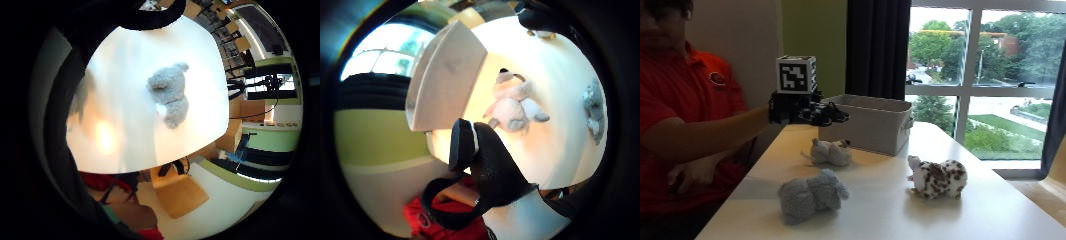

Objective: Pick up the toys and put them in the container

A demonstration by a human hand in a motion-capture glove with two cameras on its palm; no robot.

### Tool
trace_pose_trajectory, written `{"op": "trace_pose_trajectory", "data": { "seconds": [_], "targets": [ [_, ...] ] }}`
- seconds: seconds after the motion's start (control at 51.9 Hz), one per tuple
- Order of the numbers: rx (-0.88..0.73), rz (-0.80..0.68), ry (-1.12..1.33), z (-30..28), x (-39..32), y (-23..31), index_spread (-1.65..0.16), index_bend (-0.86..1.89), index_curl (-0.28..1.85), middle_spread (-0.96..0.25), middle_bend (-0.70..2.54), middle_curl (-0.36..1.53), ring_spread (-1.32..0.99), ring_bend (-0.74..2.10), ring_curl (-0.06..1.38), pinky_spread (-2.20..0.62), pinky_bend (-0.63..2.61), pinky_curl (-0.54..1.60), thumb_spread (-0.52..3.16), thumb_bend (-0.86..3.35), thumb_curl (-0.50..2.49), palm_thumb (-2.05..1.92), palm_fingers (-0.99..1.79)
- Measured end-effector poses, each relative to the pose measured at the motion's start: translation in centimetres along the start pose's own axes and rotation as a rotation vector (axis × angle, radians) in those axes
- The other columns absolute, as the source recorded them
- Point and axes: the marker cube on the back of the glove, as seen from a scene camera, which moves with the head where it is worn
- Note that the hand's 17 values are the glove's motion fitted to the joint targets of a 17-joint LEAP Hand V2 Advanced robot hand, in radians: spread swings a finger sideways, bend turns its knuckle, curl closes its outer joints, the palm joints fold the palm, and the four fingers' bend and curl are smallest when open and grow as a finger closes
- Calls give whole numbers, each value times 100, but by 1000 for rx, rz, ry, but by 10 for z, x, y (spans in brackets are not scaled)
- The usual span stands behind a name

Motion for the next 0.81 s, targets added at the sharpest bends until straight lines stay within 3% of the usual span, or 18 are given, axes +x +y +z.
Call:
{"op": "trace_pose_trajectory", "data": {
  "seconds": [0.135, 0.289, 0.809],
  "targets": [
    [-2, -13, 1, 2, -3, 1, -25, 29, 12, -8, 21, 9, -6, 14, 1, 3, 43, 14, 80, -4, 3, -6, 8],
    [8, -27, 2, 3, -3, 1, -31, 30, 18, -10, 23, 15, -8, 16, 3, 3, 47, 19, 103, -5, 7, -6, 5],
    [-1, -75, -43, 28, -11, -4, -35, 29, 29, -11, 23, 27, -10, 18, 10, 4, 48, 27, 119, -5, 13, -7, -1]
  ]
}}
